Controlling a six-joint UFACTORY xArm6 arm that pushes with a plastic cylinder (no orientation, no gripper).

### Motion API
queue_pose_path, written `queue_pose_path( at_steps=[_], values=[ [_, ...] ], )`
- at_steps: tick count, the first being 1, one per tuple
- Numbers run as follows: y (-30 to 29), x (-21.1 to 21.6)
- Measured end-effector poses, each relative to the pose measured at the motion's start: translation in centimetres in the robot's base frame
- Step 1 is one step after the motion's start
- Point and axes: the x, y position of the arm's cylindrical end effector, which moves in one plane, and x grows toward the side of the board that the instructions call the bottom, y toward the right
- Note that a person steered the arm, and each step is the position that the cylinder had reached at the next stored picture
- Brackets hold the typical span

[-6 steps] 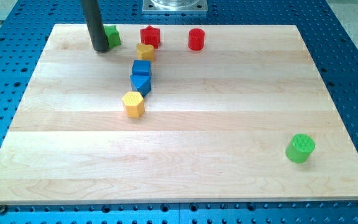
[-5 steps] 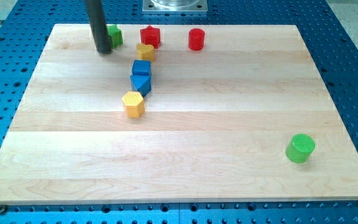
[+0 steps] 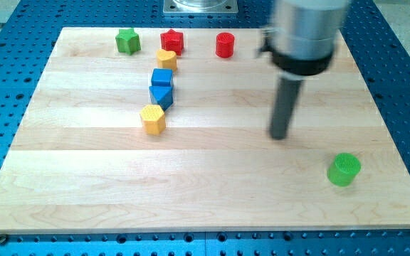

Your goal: Move the green circle towards bottom left corner

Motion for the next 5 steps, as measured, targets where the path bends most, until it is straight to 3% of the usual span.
queue_pose_path(
  at_steps=[1,2,3,5],
  values=[
    [10.5,2.4],
    [9.1,7.5],
    [2.3,8.6],
    [-23.3,6.5]
  ],
)
